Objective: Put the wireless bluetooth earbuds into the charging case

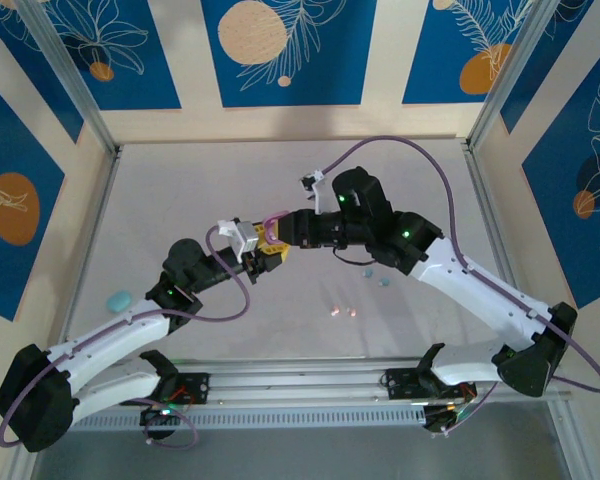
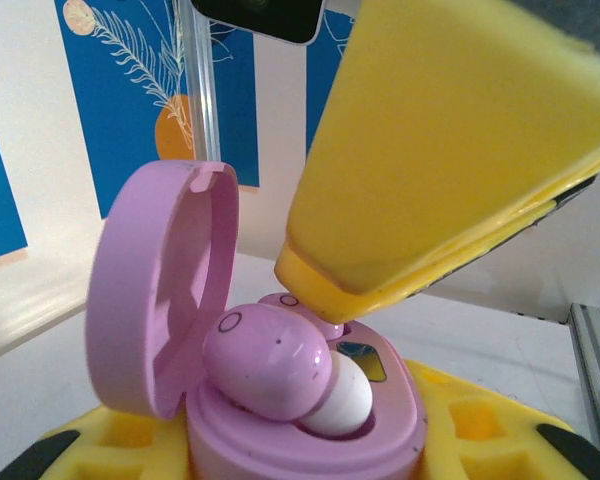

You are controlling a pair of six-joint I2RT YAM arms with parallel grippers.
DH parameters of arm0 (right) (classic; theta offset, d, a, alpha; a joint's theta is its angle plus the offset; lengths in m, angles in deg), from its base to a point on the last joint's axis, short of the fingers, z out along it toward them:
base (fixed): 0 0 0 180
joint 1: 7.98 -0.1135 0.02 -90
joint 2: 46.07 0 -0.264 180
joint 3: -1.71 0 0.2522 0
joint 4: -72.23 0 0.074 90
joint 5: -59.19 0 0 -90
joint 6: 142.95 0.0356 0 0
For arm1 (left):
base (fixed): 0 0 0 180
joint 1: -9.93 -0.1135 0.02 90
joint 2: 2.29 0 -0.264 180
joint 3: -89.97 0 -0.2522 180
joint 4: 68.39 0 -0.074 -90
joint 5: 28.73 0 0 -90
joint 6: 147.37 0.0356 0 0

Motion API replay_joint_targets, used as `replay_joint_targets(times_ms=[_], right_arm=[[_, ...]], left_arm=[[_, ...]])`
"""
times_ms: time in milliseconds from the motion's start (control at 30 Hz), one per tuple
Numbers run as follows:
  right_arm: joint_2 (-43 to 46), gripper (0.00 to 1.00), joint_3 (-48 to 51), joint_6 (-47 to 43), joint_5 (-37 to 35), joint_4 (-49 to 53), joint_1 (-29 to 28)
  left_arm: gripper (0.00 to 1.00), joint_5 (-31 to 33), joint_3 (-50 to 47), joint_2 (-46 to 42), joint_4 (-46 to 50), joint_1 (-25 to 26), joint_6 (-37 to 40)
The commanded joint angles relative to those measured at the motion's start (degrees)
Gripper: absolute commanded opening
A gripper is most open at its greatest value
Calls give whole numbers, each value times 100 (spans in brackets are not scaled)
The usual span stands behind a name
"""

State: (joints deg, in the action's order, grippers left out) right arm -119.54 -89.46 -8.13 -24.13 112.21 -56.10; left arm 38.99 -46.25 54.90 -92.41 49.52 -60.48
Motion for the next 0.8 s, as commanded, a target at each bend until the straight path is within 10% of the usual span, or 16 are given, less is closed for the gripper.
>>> replay_joint_targets(times_ms=[0, 767], right_arm=[[-202, 22, -335, -179, 84, 435, -69], [-64, 24, -484, -289, -275, 812, -145]], left_arm=[[33, -118, 113, -32, -319, 4, -84], [33, -74, 118, -32, -335, 7, -84]])
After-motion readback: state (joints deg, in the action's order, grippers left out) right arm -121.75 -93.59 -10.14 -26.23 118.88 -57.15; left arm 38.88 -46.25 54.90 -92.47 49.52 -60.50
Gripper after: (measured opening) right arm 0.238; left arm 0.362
